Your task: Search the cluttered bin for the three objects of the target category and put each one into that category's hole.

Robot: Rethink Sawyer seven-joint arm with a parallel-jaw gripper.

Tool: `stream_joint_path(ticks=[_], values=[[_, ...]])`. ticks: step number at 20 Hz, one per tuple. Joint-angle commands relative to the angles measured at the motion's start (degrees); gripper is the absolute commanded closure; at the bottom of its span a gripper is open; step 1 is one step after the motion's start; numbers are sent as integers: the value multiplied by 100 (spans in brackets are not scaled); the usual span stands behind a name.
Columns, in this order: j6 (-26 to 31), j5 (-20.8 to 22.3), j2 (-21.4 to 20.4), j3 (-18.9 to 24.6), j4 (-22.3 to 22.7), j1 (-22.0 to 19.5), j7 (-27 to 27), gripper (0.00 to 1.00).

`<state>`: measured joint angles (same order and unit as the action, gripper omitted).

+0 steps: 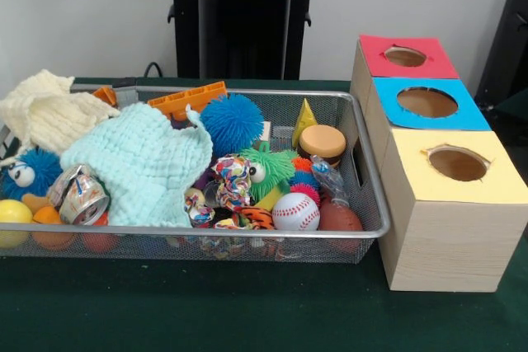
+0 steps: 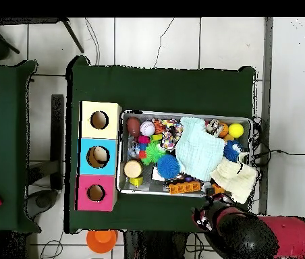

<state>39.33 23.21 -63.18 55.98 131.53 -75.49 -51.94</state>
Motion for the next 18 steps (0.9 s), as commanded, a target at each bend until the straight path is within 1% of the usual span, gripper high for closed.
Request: stream_joint_path(ticks=[1, 5, 8, 13, 15, 17, 18], values=[[-436, 1085, 1043, -559, -471, 258, -74, 0], [-672, 1383, 1249, -651, -514, 271, -188, 0], [-1064, 1668, 1496, -768, -663, 347, -344, 0], [-1666, 2269, 2133, -1163, -1020, 489, -475, 0], [-1813, 2291, 2392, -1156, -1047, 403, -388, 0], [-1895, 2255, 2656, -1029, -1022, 294, -237, 0], [-1956, 2317, 2682, -1065, -1025, 328, -259, 0]])
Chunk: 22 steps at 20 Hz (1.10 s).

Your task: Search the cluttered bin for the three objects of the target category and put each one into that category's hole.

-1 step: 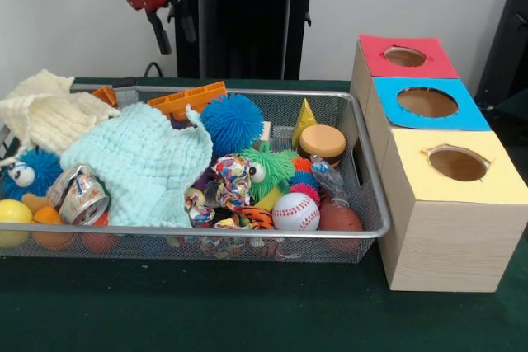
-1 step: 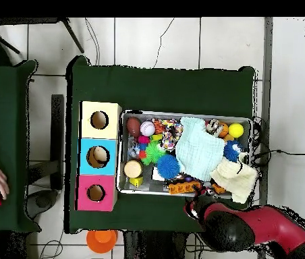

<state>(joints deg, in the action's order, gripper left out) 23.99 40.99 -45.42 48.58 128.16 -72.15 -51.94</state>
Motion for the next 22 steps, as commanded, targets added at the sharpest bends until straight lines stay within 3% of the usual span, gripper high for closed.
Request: stream_joint_path(ticks=[1, 5, 22], values=[[-483, 601, 933, -362, -691, 28, -280, 0], [-794, 862, 1235, -445, -746, 77, -275, 0], [-2139, 1215, 1734, 242, -793, -205, -529, 0]])
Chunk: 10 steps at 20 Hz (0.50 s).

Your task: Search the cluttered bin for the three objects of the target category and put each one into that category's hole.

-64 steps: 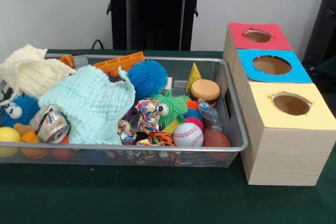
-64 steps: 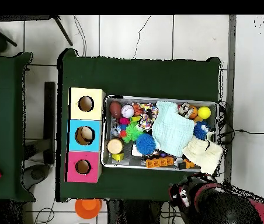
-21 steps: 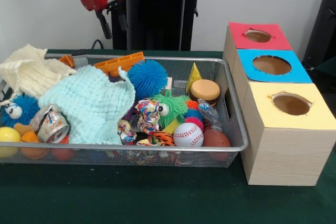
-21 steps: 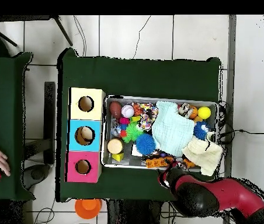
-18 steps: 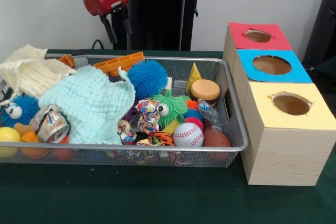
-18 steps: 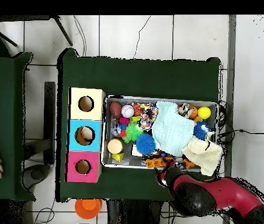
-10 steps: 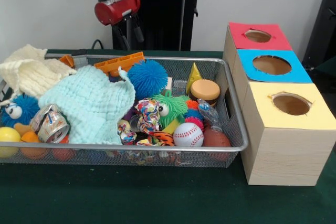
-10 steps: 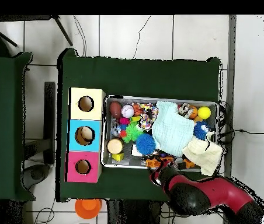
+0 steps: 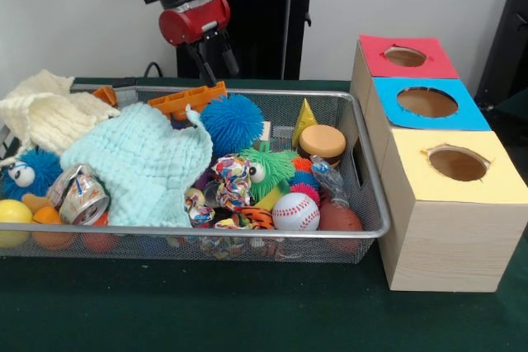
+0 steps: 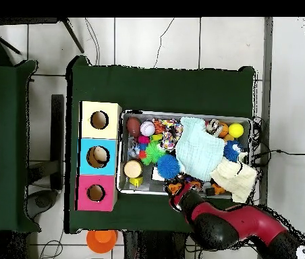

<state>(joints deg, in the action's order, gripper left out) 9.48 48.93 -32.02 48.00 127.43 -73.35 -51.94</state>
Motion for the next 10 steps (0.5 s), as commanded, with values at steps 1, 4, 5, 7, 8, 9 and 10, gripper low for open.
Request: stream_joint_path(ticks=[1, 4, 5, 7, 8, 9, 10], values=[[-753, 437, 400, 319, -736, -74, -551, 0], [-873, 468, 526, 513, -744, -233, -537, 0], [-884, 447, 555, 556, -762, -240, -538, 0], [-908, 414, 600, 600, -784, -229, -551, 0], [-895, 368, 620, 650, -805, -217, -556, 0], [-928, 353, 658, 661, -842, -179, -582, 0], [-935, 314, 633, 651, -875, -112, -607, 0]])
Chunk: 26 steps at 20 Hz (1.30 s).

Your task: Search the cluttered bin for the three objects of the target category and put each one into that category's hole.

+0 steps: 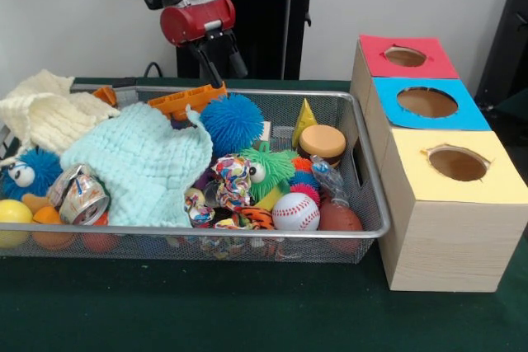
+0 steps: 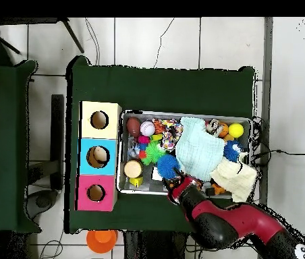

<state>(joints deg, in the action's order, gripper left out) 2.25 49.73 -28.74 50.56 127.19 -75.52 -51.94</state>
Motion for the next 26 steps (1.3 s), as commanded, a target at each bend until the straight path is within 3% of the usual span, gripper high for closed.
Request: stream_joint_path(ticks=[1, 6, 10, 18, 26], values=[[-212, 242, 342, 393, -884, 148, -604, 0], [-399, 209, 308, 279, -1039, 565, -753, 0], [-824, 68, 61, -13, -1101, 1008, -1038, 0], [-1257, -127, 42, -541, -1462, 1659, -1187, 0], [-1260, -142, 7, -520, -1396, 1635, -1163, 0]])
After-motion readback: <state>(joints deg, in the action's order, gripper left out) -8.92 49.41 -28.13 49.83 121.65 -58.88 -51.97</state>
